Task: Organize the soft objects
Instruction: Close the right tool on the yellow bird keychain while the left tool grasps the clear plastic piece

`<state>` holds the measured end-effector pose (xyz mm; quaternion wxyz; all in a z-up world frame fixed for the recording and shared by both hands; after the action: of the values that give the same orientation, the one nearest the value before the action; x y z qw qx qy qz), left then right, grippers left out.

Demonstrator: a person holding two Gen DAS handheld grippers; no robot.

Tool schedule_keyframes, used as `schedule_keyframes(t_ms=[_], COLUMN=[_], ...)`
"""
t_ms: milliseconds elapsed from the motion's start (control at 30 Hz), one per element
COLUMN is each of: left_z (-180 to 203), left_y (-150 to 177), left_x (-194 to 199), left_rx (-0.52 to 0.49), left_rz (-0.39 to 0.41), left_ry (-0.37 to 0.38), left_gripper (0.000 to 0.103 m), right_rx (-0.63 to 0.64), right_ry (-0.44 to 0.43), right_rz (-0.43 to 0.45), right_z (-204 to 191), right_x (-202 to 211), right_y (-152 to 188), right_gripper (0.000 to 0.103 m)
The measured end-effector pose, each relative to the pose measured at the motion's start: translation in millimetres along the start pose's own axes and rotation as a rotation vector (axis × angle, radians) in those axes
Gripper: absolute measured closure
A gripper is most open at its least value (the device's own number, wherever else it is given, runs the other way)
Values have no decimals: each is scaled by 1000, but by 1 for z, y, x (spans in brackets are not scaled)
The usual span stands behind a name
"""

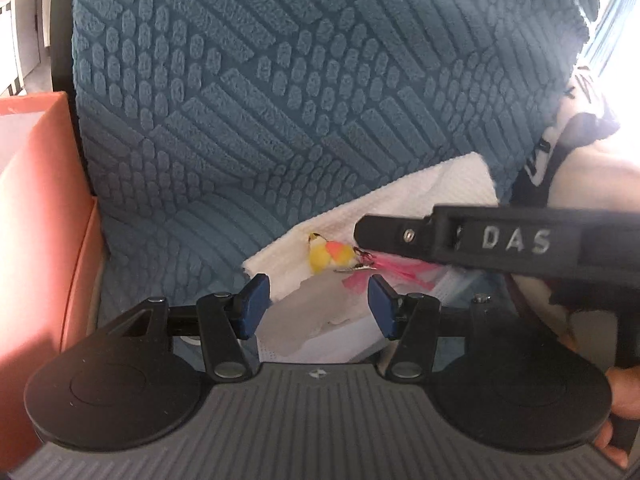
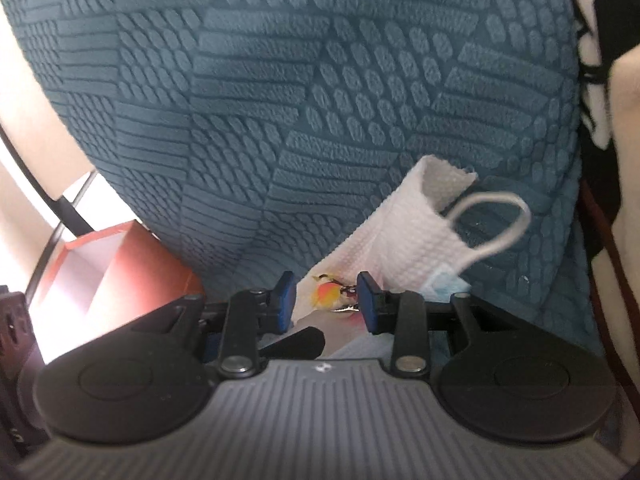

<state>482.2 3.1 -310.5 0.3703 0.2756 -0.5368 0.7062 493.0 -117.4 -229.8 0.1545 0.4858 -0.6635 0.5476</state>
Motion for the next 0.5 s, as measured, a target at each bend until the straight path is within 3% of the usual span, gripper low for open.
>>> schedule_keyframes(t_ms=[233, 500], left_z=[-14, -16], left_y=[5, 8], left_x=[-19, -26], left_rx=[31, 42], left_rz=[-54, -97], left_ry=[-3, 17], left_gripper=[42, 43], right_rx=[6, 27], right_ry=[-3, 61], right_rz=[-89, -159], right_z=[4, 7], right_x=[-25, -45], right_y=[-2, -4], right_gripper=[65, 64])
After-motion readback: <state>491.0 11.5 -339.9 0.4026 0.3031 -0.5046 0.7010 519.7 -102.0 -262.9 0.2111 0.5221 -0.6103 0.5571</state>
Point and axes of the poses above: each gripper's, at about its wrist camera, not at the fingertips, and x roughly against the way its jaws point, z to its right, y to its underside, the point moved 8 cm from there along -x, roughly the way its jaws point, and after that the axes turned 8 degrees about -z, right-handed, at the moved point
